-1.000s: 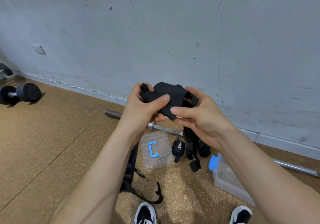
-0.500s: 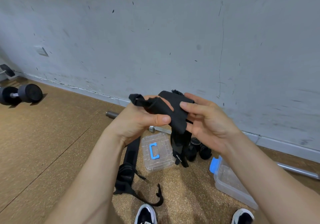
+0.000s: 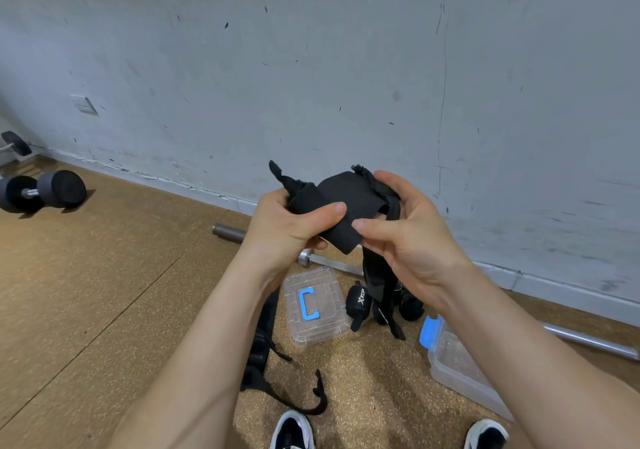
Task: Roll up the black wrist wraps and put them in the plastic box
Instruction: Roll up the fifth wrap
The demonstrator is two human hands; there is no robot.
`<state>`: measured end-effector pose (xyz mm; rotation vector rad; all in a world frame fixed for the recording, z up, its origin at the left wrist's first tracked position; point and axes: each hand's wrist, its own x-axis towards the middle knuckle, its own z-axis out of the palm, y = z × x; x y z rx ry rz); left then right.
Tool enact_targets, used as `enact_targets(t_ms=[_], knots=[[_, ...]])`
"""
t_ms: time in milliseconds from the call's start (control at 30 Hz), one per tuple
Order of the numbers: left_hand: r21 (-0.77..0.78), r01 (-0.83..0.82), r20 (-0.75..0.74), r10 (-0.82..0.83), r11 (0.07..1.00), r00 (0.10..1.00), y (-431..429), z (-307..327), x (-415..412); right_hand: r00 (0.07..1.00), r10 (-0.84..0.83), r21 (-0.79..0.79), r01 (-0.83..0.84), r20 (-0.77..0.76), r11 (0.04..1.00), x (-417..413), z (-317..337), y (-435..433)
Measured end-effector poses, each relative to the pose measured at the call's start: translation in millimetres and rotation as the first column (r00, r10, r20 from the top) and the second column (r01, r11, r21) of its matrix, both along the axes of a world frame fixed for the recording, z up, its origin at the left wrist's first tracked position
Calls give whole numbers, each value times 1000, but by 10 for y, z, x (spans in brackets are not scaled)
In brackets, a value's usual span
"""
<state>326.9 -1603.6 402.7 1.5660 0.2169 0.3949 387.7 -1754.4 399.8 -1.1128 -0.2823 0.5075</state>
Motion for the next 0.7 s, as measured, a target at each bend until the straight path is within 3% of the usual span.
enact_targets(t_ms=[267, 533, 600, 700], knots=[[-65, -134, 60, 138, 989, 989, -115, -9, 42, 997, -24, -16, 26, 68, 1000, 2, 16, -9], [17, -158, 101, 156, 987, 983, -177, -15, 51, 997, 32, -23, -31, 64, 999, 15, 6, -48], [-63, -81, 47, 84, 995, 995, -142, -29, 50, 1000, 11, -14, -11, 7, 1000, 46, -2, -46], [-339, 243, 32, -247, 909, 969, -18, -32, 14, 990, 47, 99, -33, -135, 995, 97, -6, -78]])
